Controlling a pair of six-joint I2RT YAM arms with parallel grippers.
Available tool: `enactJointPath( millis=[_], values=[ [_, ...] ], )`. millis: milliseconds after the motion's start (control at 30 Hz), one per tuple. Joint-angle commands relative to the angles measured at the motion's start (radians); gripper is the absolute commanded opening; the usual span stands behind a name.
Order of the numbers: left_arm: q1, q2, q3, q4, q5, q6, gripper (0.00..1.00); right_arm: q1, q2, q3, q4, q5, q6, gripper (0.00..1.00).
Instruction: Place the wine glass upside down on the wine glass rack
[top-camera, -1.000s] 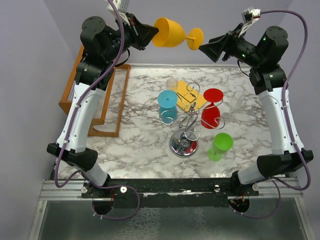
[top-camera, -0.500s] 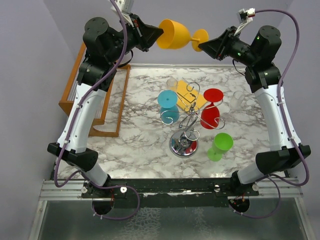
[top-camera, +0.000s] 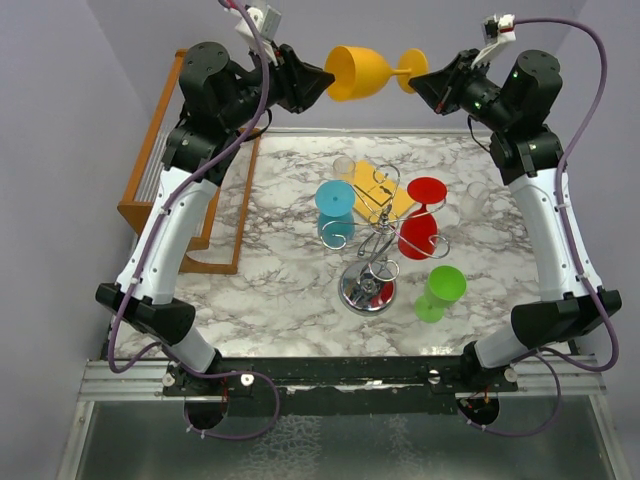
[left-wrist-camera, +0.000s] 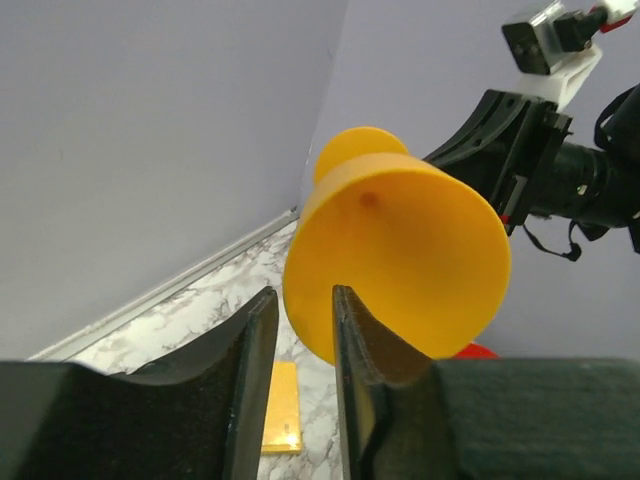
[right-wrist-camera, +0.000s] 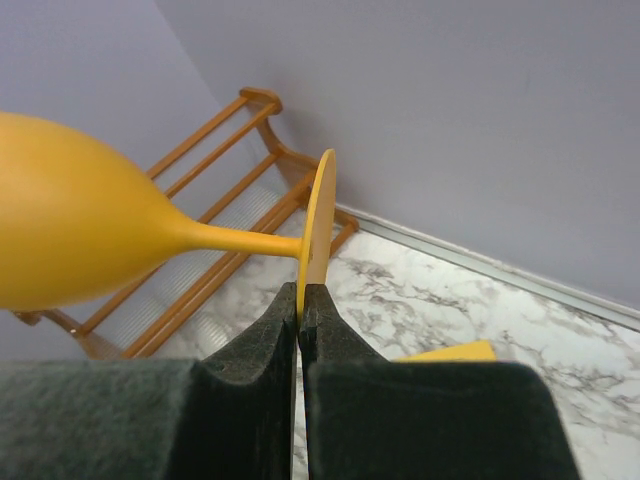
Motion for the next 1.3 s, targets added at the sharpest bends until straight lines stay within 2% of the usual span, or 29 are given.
enactJointPath(
  millis=[0, 167, 300, 500, 700, 833, 1267],
  values=[
    [-0.002, -0.072, -0.041, -0.015, -0.004, 0.067, 0.37, 0.0, -0.036, 0.022, -0.017, 0.15, -0.123, 0.01],
    [0.0, -0.135, -0.11, -0.083, -0.088, 0.195, 0.5, 0.0, -0.081, -0.007, -0.014, 0.258, -0.296, 0.01],
    [0.005, -0.186, -0.184, -0.126, -0.172, 0.295, 0.6, 0.0, -0.116, -0.026, -0.02, 0.3, -0.497, 0.01],
    [0.016, -0.252, -0.27, -0.171, -0.235, 0.383, 0.68, -0.001, -0.141, -0.042, -0.071, 0.326, -0.799, 0.01],
    [0.027, -0.297, -0.335, -0.187, -0.289, 0.438, 0.71, 0.0, -0.149, -0.052, -0.123, 0.276, -1.088, 0.01],
    [0.038, -0.314, -0.356, -0.189, -0.296, 0.45, 0.72, 0.001, -0.133, -0.017, -0.268, 0.164, -1.351, 0.01],
    [0.102, -0.353, -0.378, -0.191, -0.294, 0.488, 0.72, 0.001, -0.071, -0.035, -0.446, -0.019, -1.837, 0.01]
  ],
)
